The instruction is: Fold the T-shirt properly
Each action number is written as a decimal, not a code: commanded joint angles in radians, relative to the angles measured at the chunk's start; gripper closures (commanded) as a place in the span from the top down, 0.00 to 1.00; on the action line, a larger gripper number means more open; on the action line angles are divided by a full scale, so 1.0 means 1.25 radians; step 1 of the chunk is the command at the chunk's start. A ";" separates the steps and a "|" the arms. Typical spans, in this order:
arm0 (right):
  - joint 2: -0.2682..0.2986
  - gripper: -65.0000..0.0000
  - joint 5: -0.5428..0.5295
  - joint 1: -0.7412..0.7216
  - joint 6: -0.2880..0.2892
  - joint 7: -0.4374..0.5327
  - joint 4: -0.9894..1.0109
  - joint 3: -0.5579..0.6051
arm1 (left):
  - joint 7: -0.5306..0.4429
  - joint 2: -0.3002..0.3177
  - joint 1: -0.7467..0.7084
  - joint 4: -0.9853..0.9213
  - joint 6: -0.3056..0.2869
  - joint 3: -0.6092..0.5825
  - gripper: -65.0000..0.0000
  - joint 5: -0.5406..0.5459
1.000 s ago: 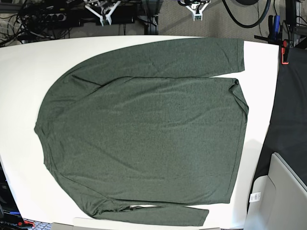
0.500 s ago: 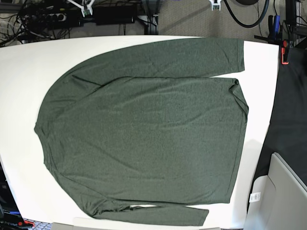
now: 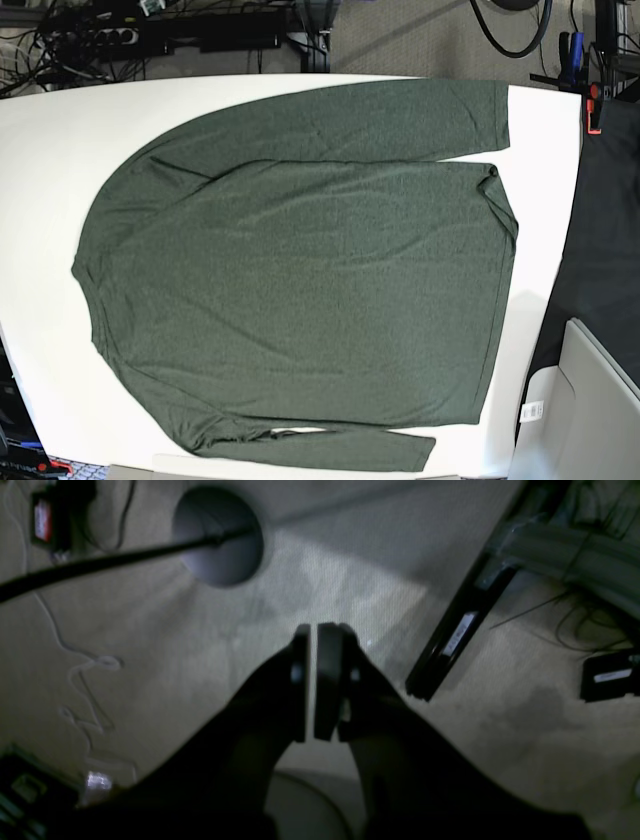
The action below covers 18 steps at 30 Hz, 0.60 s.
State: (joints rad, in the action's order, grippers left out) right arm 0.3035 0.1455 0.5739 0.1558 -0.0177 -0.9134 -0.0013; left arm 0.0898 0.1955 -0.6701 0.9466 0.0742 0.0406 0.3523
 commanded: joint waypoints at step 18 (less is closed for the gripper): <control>0.018 0.08 -0.005 0.303 0.000 0.011 -0.561 -0.198 | -0.007 0.005 -0.324 0.624 0.006 0.096 0.01 0.002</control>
State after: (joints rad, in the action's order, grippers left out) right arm 0.3187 0.1471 0.9329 0.1589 -0.0315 -1.5974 -0.2428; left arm 0.1040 0.1963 -1.0531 1.7157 0.0841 0.1535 0.3542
